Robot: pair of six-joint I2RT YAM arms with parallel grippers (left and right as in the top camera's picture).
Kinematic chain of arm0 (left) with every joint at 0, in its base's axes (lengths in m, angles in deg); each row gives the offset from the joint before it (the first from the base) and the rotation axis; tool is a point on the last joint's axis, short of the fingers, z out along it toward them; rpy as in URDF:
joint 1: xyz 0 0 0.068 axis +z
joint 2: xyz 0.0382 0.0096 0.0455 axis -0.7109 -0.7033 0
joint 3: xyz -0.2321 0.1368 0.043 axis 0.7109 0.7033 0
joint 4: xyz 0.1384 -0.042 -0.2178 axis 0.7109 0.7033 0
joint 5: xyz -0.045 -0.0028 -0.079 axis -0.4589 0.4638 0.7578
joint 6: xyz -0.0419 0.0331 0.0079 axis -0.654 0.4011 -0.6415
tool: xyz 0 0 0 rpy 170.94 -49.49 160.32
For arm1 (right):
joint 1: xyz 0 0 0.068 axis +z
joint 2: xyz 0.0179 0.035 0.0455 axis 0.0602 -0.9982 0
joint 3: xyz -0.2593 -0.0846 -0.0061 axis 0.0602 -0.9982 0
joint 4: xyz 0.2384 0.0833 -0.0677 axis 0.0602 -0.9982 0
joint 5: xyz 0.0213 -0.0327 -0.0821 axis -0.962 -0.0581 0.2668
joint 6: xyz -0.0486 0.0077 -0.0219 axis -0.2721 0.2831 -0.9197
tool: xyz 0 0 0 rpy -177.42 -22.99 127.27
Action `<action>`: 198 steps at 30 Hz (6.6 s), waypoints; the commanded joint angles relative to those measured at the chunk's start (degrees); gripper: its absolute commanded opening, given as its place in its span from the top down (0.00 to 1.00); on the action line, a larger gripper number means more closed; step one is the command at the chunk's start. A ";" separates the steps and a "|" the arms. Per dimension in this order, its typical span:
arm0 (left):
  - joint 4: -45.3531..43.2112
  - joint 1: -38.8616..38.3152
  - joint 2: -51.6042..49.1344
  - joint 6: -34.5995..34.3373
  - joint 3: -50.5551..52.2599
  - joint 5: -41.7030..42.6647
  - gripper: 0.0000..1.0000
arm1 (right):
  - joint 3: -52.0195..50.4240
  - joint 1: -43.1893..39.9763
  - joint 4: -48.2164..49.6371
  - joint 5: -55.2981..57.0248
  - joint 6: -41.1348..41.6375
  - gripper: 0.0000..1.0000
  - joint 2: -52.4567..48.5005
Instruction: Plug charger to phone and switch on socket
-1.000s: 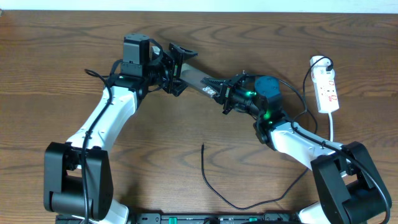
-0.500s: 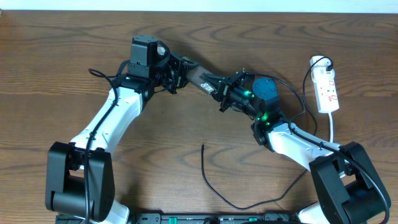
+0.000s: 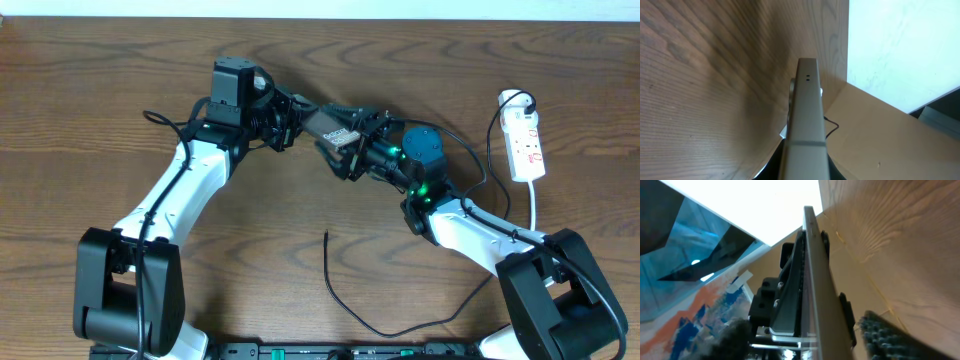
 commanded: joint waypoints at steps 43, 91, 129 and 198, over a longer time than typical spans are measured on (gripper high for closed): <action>-0.33 38.03 1.09 48.02 -0.44 45.11 0.92 | 16.52 10.45 -69.29 11.28 -74.20 0.01 0.55; 0.13 38.03 1.09 48.83 -0.33 43.65 0.93 | 20.22 28.59 -85.74 29.44 -55.12 0.15 -7.04; 0.13 38.03 1.09 48.81 -0.33 43.63 0.93 | 25.94 26.14 -91.69 30.88 -51.52 0.98 -14.71; -24.74 32.48 1.09 29.92 -0.33 44.44 0.92 | 25.97 7.26 36.06 -47.67 -31.45 0.99 -30.10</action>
